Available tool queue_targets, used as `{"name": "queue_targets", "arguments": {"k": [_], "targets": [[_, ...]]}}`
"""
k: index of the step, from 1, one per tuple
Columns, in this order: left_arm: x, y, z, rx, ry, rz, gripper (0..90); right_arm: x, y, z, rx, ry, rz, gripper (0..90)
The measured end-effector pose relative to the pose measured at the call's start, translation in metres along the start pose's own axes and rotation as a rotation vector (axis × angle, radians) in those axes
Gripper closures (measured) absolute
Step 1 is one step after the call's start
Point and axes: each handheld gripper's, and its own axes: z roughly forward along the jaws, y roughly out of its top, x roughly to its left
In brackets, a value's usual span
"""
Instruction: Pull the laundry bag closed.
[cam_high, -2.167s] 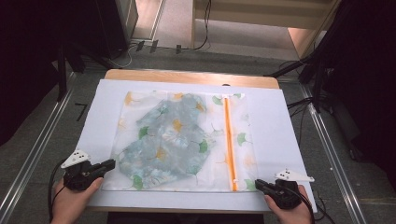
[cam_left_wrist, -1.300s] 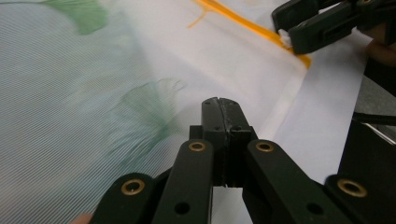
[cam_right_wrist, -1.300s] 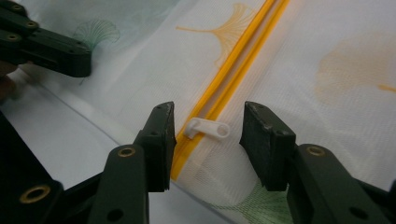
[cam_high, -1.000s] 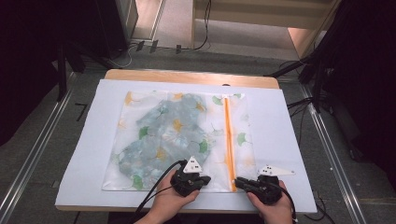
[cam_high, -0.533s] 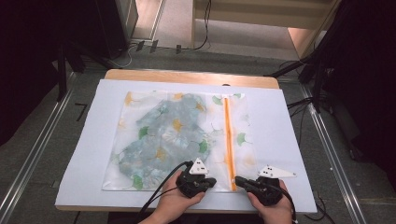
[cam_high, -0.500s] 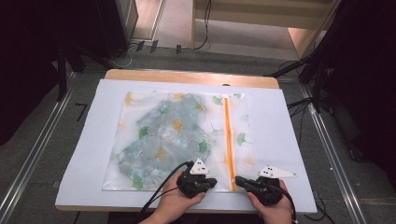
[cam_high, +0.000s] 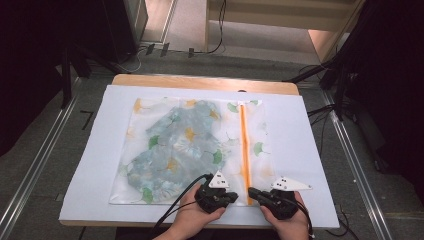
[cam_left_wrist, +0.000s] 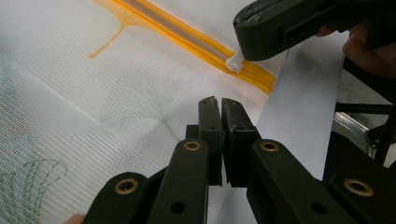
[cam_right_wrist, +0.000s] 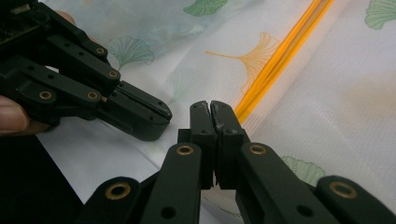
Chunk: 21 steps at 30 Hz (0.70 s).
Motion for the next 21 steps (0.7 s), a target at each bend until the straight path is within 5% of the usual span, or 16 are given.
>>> {"name": "queue_targets", "arguments": {"k": [10,14,21], "targets": [[-0.001,0.000,0.002,0.000,-0.005,-0.003,89.6,0.000,-0.001,0.010,0.030,-0.017,-0.010,90.0],[-0.002,0.000,0.002,0.003,0.002,0.002,90.0,0.004,0.002,0.003,0.031,-0.065,-0.019,90.0],[0.001,0.000,0.001,0.010,-0.007,-0.011,90.0,0.000,-0.002,-0.007,0.052,-0.081,0.004,90.0]]}}
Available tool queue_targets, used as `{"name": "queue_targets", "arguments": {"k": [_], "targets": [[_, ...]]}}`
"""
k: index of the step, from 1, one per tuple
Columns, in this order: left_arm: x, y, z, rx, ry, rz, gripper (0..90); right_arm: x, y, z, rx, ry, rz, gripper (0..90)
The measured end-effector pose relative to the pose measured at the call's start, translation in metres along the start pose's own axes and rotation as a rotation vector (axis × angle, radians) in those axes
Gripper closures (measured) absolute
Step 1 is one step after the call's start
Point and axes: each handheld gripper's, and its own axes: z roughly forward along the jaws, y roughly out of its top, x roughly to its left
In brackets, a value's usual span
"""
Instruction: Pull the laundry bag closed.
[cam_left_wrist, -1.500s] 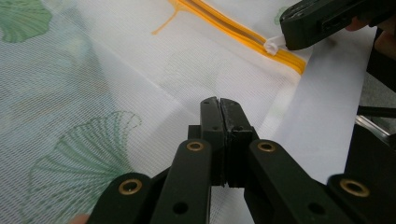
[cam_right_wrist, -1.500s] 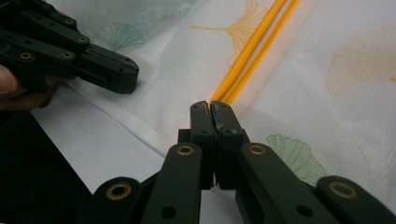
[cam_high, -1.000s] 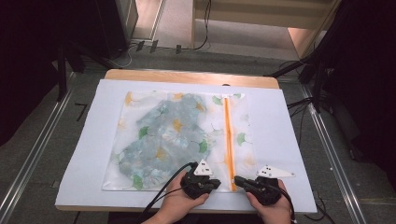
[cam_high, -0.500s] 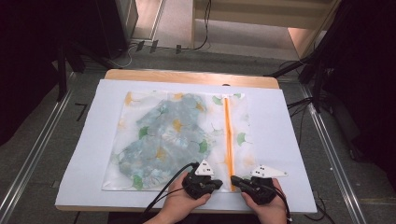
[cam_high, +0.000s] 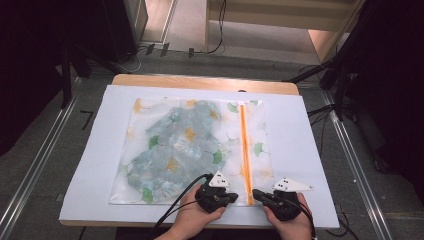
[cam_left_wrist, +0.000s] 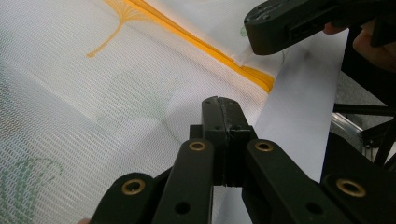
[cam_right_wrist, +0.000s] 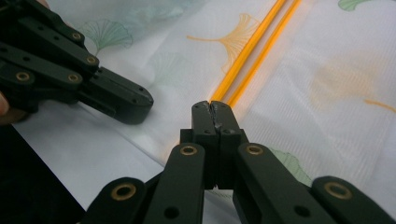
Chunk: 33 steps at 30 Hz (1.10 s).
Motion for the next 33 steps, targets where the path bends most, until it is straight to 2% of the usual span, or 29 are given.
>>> {"name": "queue_targets", "arguments": {"k": [2,5,8,11,18,23,27,33], "targets": [[-0.002,0.000,0.000,-0.003,0.009,0.007,90.0,0.002,0.000,0.000,0.004,-0.005,-0.002,90.0],[-0.004,0.000,0.000,-0.005,0.019,0.022,90.0,0.005,0.002,0.001,-0.016,0.002,-0.039,90.0],[-0.006,0.002,0.000,-0.012,0.001,0.008,90.0,0.007,0.004,0.004,-0.020,0.005,-0.053,90.0],[-0.007,0.002,0.005,-0.008,-0.016,0.018,89.0,0.007,0.004,0.009,-0.009,-0.002,-0.061,90.0],[-0.008,0.003,0.007,-0.015,-0.023,0.014,87.2,0.004,0.003,0.014,0.000,0.019,-0.039,90.0],[-0.011,0.004,0.011,-0.011,-0.031,0.019,86.0,0.003,0.003,0.017,-0.006,0.033,-0.046,90.0],[-0.010,0.004,0.012,-0.009,-0.033,0.015,90.0,0.005,0.005,0.015,0.008,0.013,-0.046,90.0],[-0.012,0.004,0.012,-0.005,-0.021,0.028,90.0,0.003,0.006,0.011,0.012,-0.006,-0.037,90.0]]}}
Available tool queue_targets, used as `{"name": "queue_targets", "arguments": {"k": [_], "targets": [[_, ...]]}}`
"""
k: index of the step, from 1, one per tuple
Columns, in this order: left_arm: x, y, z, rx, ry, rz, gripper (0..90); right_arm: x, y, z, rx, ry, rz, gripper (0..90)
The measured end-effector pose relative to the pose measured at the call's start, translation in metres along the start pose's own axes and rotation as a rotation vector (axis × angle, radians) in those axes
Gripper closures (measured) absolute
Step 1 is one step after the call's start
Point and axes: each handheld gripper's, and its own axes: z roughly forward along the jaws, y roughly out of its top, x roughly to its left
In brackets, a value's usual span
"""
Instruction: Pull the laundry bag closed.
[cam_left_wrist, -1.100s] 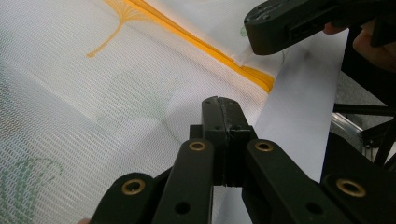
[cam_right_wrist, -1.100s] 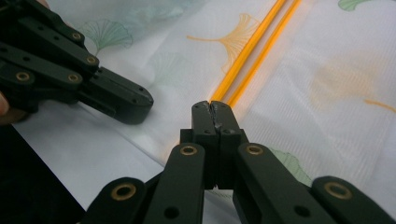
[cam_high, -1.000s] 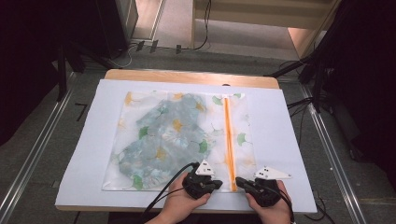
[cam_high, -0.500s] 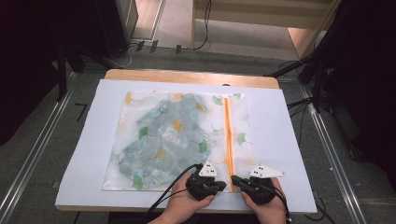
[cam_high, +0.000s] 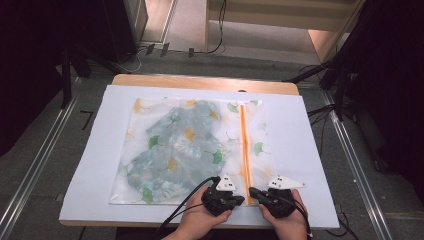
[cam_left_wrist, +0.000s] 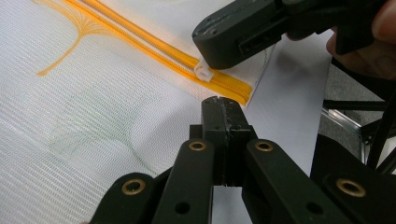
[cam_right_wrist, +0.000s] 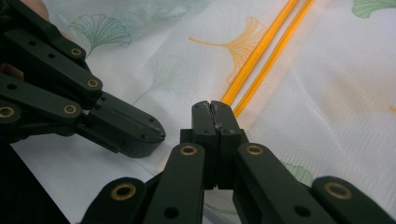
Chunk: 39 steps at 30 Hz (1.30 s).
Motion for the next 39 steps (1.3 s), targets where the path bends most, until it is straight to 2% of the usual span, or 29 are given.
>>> {"name": "queue_targets", "arguments": {"k": [9,19,23,29,39], "targets": [[0.000,0.000,0.000,0.001,-0.002,0.002,90.0,-0.001,0.011,0.004,0.019,-0.001,-0.032,90.0],[-0.001,0.000,-0.001,0.005,0.005,0.014,90.0,-0.007,0.021,0.005,0.014,-0.007,-0.040,90.0],[0.000,0.000,-0.001,0.007,0.005,0.016,90.0,-0.010,0.025,0.007,0.002,-0.005,-0.026,90.0],[0.000,0.000,-0.001,0.004,0.005,0.014,90.0,-0.015,0.036,0.011,-0.011,-0.028,-0.037,90.0],[-0.001,-0.001,-0.001,0.001,0.007,0.020,90.0,-0.029,0.055,0.022,-0.028,-0.063,-0.029,90.0]]}}
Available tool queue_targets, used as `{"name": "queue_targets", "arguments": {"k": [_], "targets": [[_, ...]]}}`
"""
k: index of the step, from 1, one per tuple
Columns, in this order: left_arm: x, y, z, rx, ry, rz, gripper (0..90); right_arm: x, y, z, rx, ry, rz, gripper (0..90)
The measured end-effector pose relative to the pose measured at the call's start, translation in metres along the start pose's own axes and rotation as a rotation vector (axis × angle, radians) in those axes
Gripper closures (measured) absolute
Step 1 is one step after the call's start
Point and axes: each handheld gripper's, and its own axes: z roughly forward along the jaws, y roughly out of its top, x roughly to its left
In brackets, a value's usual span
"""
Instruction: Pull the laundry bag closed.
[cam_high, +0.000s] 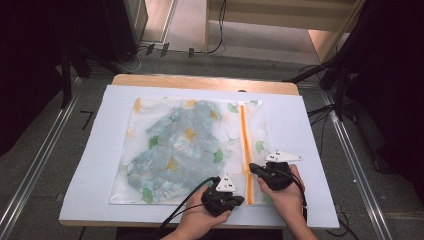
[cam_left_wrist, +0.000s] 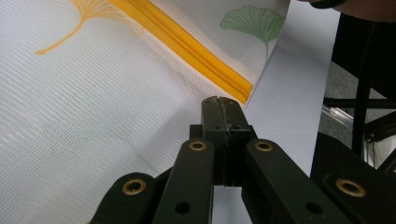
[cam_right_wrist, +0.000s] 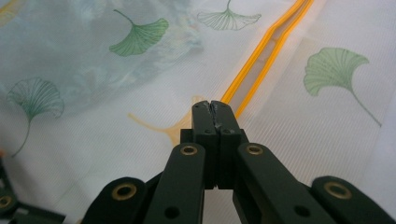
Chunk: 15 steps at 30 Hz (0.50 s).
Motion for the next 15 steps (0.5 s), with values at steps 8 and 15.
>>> {"name": "queue_targets", "arguments": {"k": [8,15], "targets": [[0.000,0.000,0.000,-0.004,0.000,0.000,90.0,-0.008,0.014,0.012,-0.003,-0.008,0.002,90.0],[-0.001,0.000,0.000,-0.004,0.002,0.001,90.0,-0.013,0.027,0.020,0.000,-0.016,-0.002,90.0]]}}
